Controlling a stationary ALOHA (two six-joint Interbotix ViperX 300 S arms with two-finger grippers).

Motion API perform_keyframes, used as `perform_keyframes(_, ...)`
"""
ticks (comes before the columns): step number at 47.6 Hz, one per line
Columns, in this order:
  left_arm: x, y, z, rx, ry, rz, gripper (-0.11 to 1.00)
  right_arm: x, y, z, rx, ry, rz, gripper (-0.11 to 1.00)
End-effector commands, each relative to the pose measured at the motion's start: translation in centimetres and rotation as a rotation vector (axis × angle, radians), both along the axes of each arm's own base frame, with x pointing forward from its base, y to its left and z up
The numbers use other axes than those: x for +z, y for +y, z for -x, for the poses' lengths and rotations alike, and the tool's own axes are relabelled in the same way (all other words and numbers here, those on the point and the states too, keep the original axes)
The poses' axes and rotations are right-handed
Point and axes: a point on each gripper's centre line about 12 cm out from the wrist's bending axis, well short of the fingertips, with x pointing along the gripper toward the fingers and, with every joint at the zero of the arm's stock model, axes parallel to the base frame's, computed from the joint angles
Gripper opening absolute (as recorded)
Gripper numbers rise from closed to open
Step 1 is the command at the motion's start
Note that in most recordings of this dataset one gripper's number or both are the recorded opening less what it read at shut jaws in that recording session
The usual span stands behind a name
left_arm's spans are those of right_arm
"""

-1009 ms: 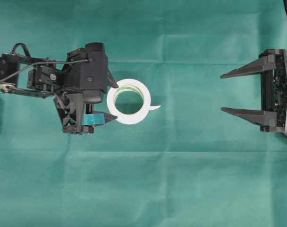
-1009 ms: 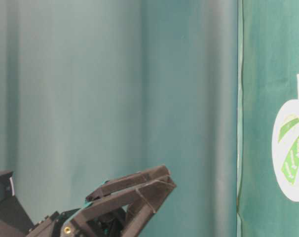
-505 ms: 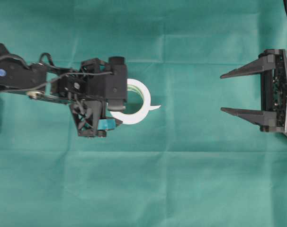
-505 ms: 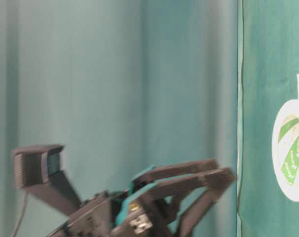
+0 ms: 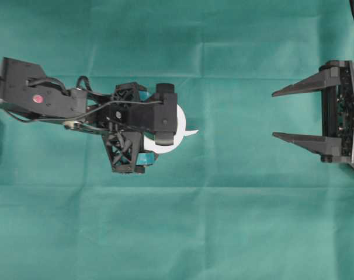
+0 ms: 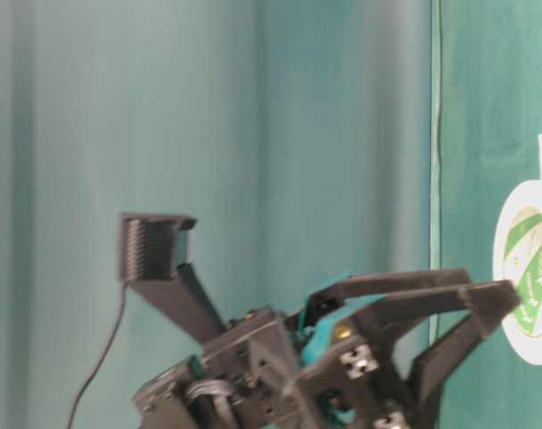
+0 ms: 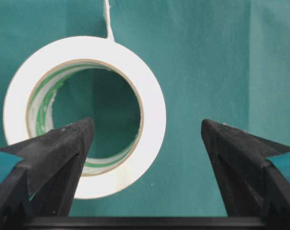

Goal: Peel off the duct tape with your right arm.
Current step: 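Lower the open left gripper over the roll's wall, then close the left gripper on the roll wall and lift it upright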

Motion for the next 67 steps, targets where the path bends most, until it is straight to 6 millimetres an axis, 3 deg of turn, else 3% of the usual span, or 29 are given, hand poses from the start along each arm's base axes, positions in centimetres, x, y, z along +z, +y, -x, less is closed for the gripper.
perform_keyframes(1,1.0,-0.2,-0.8,-0.004,-0.035,0.002,0.99,0.5,0.0,-0.2,-0.001,-0.02,0.0,0.78)
perform_keyframes(36,-5.3,-0.1,-1.6,-0.022,0.099,-0.015,0.99,-0.4,0.0,0.2,-0.001,-0.017,0.0,0.78)
perform_keyframes(58,-6.5,0.0,-1.5,-0.019,0.116,-0.015,0.98,-0.4,0.0,0.2,0.0,-0.015,0.0,0.78)
perform_keyframes(63,-6.6,0.0,-1.4,-0.02,0.119,-0.016,0.94,-0.4,0.0,0.2,-0.001,-0.017,0.0,0.78)
perform_keyframes(67,-6.6,0.0,-1.4,-0.019,0.118,-0.015,0.82,-0.4,0.0,0.2,-0.001,-0.018,0.001,0.78)
